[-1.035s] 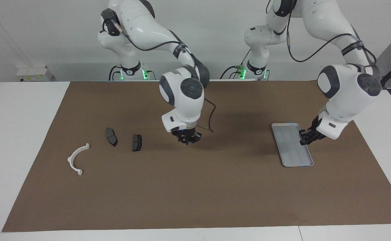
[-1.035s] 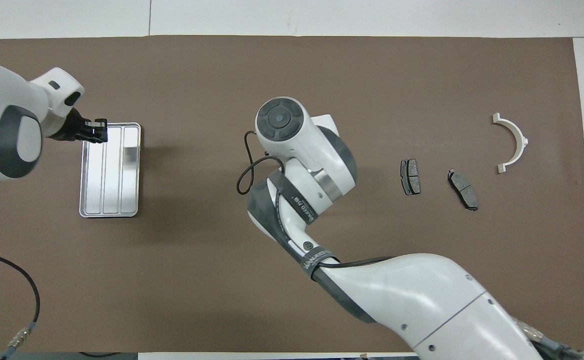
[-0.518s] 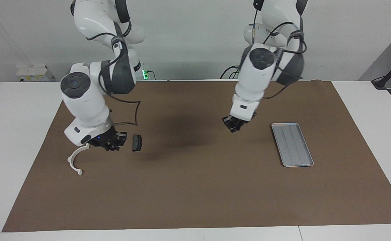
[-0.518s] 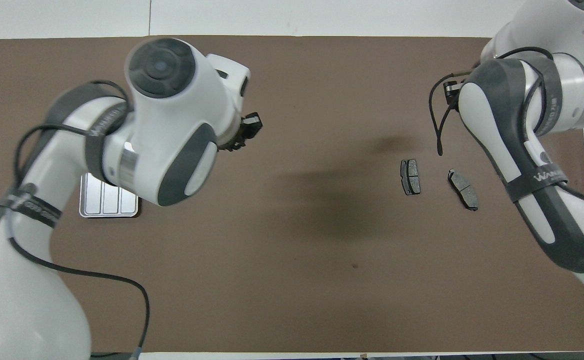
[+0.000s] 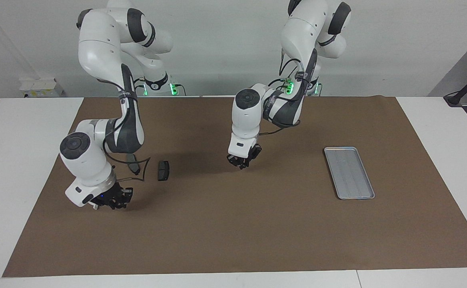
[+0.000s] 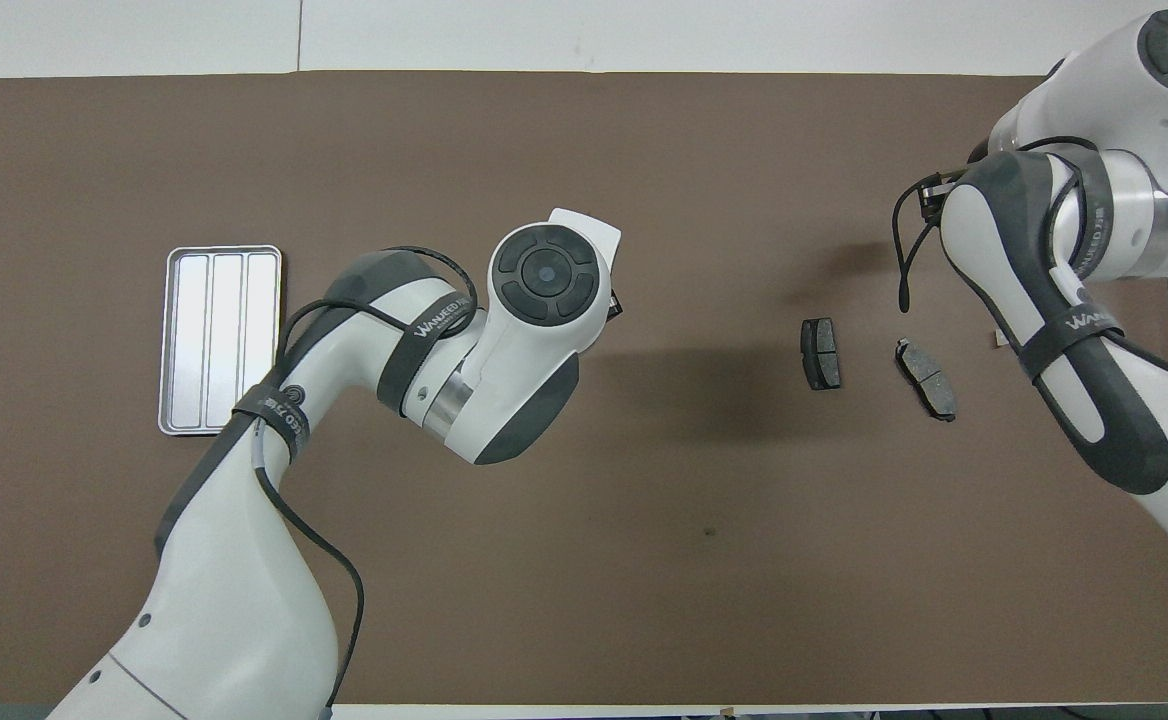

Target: Place bearing gear from tray to pile

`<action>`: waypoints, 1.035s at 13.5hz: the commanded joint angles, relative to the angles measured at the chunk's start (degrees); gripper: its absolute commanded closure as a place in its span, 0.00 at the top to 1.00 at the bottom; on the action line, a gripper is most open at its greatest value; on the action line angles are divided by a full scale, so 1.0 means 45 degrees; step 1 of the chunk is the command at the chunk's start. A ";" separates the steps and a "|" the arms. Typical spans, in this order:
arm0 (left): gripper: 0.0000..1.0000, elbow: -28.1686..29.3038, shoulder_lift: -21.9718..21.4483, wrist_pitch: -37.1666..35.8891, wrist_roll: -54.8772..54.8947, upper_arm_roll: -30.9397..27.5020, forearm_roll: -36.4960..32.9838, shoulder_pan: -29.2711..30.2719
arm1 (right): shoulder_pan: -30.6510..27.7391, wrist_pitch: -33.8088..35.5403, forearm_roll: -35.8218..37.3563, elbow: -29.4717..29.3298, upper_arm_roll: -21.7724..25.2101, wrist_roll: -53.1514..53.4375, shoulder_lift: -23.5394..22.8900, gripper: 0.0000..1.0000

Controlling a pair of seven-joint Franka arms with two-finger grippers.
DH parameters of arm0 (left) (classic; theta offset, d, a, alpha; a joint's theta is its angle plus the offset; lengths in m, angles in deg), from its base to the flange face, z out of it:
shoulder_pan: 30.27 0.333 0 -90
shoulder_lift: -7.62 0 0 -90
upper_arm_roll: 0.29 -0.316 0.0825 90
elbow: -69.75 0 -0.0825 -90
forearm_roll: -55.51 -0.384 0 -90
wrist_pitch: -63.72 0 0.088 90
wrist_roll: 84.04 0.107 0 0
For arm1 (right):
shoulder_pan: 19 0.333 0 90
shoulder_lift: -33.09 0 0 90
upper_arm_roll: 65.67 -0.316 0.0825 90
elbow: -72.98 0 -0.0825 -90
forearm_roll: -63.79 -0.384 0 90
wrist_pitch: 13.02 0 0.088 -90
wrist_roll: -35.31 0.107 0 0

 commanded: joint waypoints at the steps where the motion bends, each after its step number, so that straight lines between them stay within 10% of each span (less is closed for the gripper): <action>1: 0.00 0.1548 -0.0561 0.1275 -0.0241 -0.0170 -0.0411 -0.0096 | -0.0297 -0.0828 -0.0090 -0.0013 -0.0156 -0.0227 -0.0451 0.00; 6: 0.00 0.2118 -0.0660 0.1727 -0.0261 -0.0170 -0.0431 -0.0154 | -0.0298 -0.0813 -0.0207 0.0027 -0.0156 -0.0189 -0.0434 0.08; 7: 0.00 0.2118 -0.0660 0.1747 -0.0261 -0.0170 -0.0470 -0.0154 | -0.0240 -0.0773 -0.0227 0.0027 -0.0156 -0.0130 -0.0414 0.79; 8: 0.25 0.2118 -0.0660 0.1902 -0.0261 -0.0170 -0.0683 -0.0154 | -0.0181 -0.0657 -0.0188 0.0027 -0.0156 -0.0091 -0.0279 1.00; 10: 0.99 0.2099 -0.0660 0.2099 -0.0241 -0.0170 -0.0763 -0.0154 | -0.0064 0.0238 -0.0051 -0.0032 -0.0136 -0.0091 0.0246 1.00; 14: 1.00 0.0656 -0.1202 -0.0005 0.0690 -0.0170 -0.1249 0.0254 | 0.0268 0.2016 -0.0031 -0.0071 -0.0136 -0.0091 0.1575 1.00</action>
